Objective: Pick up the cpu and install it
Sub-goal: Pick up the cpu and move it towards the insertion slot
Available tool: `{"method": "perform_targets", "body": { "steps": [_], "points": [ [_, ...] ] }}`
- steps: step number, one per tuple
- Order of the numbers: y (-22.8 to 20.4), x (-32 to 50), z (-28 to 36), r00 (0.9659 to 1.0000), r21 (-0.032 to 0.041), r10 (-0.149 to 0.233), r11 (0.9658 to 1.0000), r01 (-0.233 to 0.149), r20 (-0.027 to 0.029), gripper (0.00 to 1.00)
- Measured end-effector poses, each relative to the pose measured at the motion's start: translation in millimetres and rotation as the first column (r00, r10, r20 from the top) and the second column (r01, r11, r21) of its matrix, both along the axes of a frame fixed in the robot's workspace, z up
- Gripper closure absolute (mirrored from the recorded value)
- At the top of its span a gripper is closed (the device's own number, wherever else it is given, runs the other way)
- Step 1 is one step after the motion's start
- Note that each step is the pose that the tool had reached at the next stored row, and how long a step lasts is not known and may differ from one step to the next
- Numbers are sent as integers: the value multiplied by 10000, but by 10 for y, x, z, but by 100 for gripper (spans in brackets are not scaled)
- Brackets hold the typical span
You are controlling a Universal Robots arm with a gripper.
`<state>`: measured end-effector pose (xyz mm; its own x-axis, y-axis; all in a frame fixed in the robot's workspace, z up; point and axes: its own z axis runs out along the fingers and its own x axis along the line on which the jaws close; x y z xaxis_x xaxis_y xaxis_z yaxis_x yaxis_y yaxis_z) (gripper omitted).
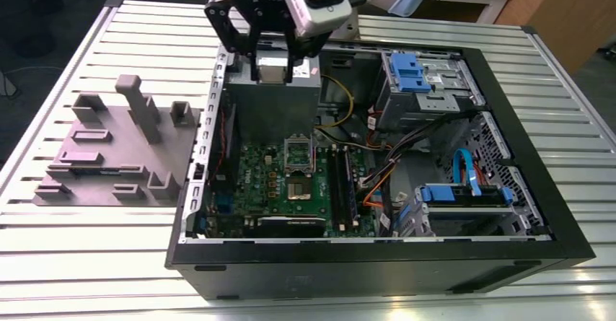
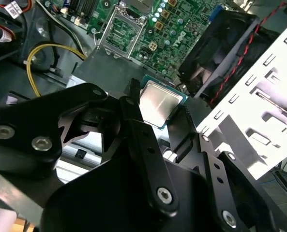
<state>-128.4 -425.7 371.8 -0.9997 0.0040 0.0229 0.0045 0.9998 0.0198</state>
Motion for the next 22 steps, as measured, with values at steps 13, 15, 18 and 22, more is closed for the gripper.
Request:
{"method": "perform_targets", "body": {
  "steps": [13,15,18,22],
  "points": [
    [0,178,-1,10000,-1,-5,10000,5,0,53],
    [0,209,-1,10000,-1,-6,10000,6,0,53],
    [0,255,-2,10000,0,-6,10000,6,0,53],
    [0,312,-2,10000,-1,-7,10000,7,0,53]
  ]
}}
